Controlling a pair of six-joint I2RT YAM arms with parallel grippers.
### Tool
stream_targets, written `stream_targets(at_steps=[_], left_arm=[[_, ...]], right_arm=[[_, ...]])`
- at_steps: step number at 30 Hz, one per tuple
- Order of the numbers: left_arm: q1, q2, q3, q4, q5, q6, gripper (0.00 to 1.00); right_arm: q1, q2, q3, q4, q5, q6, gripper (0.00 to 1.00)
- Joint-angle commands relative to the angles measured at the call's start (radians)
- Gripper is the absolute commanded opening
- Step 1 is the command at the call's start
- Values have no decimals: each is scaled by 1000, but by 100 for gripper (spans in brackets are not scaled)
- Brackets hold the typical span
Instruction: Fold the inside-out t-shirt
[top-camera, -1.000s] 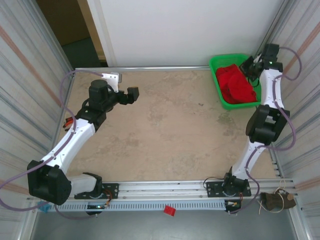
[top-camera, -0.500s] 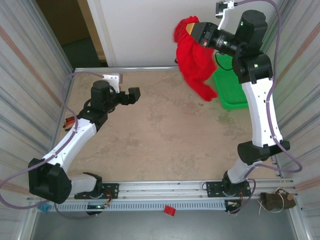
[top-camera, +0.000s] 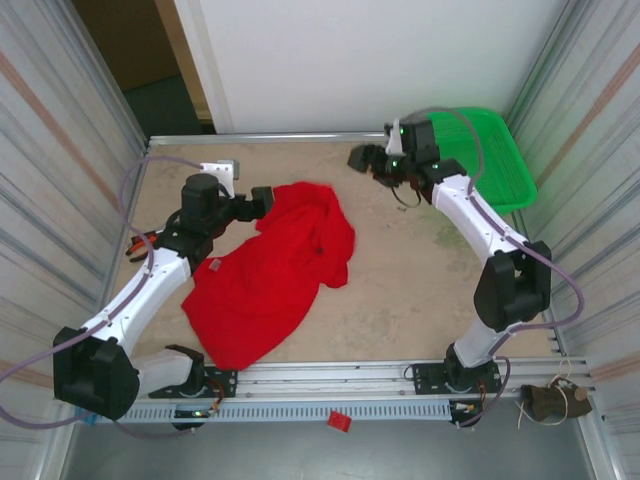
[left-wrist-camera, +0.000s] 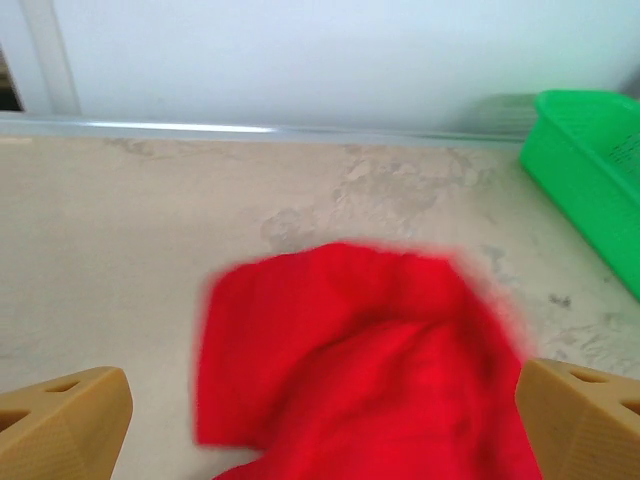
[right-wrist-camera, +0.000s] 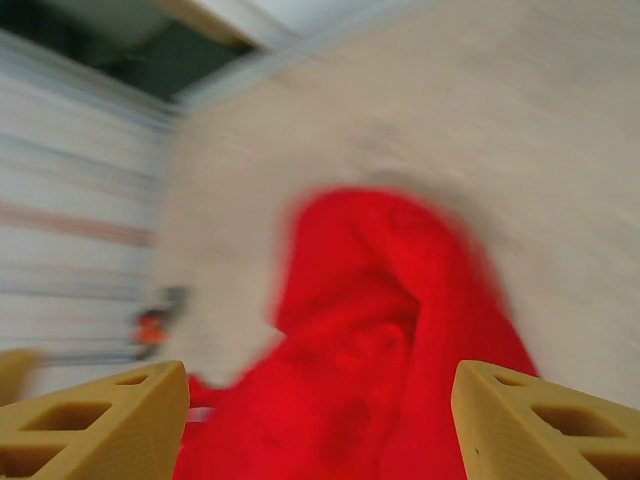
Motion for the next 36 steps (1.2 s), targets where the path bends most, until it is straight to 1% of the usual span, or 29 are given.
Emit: stream_targets(at_steps=[1,3,4,5,7,8,10,11,12,13,15,18,19,20,21,22,23,26,28,29,31,33,34,35,36], left_arm=[[-3,-18,8,-106,-82,21,99],[-1,-17,10,-181,-134,-15,99],[2,-14,15,-241,-177,-53,99],[6,-10,18,-303,-224,-96,99],[32,-5,3,-395,-284,-196,99],[63,-4,-22,-414,-270,-249,99],[135,-1,-73,-422,-203,-336,99],[170,-1,-96,-425,-174,-370,99],[195,-4,-113,-423,-157,-386,99],[215,-8,-132,-420,-145,-396,99],[233,-21,-150,-417,-140,-393,99],[234,-33,-156,-412,-146,-376,99],[234,-32,-152,-410,-145,-371,99],[234,-28,-144,-409,-144,-367,99],[234,-24,-136,-411,-143,-362,99],[233,-17,-124,-415,-140,-355,99],[234,-8,-113,-418,-138,-350,99],[233,17,-80,-424,-134,-330,99],[234,35,-68,-423,-127,-321,99],[233,44,-64,-417,-122,-319,99],[233,66,-62,-400,-105,-316,99],[230,99,-58,-373,-75,-308,99],[228,123,-49,-364,-54,-306,99],[222,150,-33,-351,-27,-301,99],[214,181,-20,-336,3,-288,99]], right_arm=[[5,-66,-98,-8,186,-94,69],[32,-48,-89,-33,187,-155,68],[50,-15,-51,-68,183,-198,69],[69,35,5,-115,165,-244,69],[108,161,157,-226,148,-320,70],[128,234,238,-271,145,-354,71],[158,372,391,-350,170,-385,71],[171,444,489,-420,184,-391,71],[183,487,545,-465,195,-389,70],[202,512,564,-484,200,-382,70],[243,525,530,-480,239,-358,72],[296,541,406,-434,257,-310,73],[304,543,355,-418,277,-290,67],[302,534,295,-396,293,-270,46],[293,513,231,-372,308,-248,22],[273,471,142,-326,316,-220,0],[251,417,46,-278,315,-195,0],[152,251,-195,-199,301,-135,0],[93,141,-316,-170,286,-107,0],[65,62,-388,-165,279,-95,0],[43,-49,-466,-174,264,-81,1],[42,-129,-481,-201,242,-72,39],[44,-159,-464,-217,238,-78,52],[42,-178,-433,-230,246,-88,58],[37,-184,-397,-239,253,-104,60]])
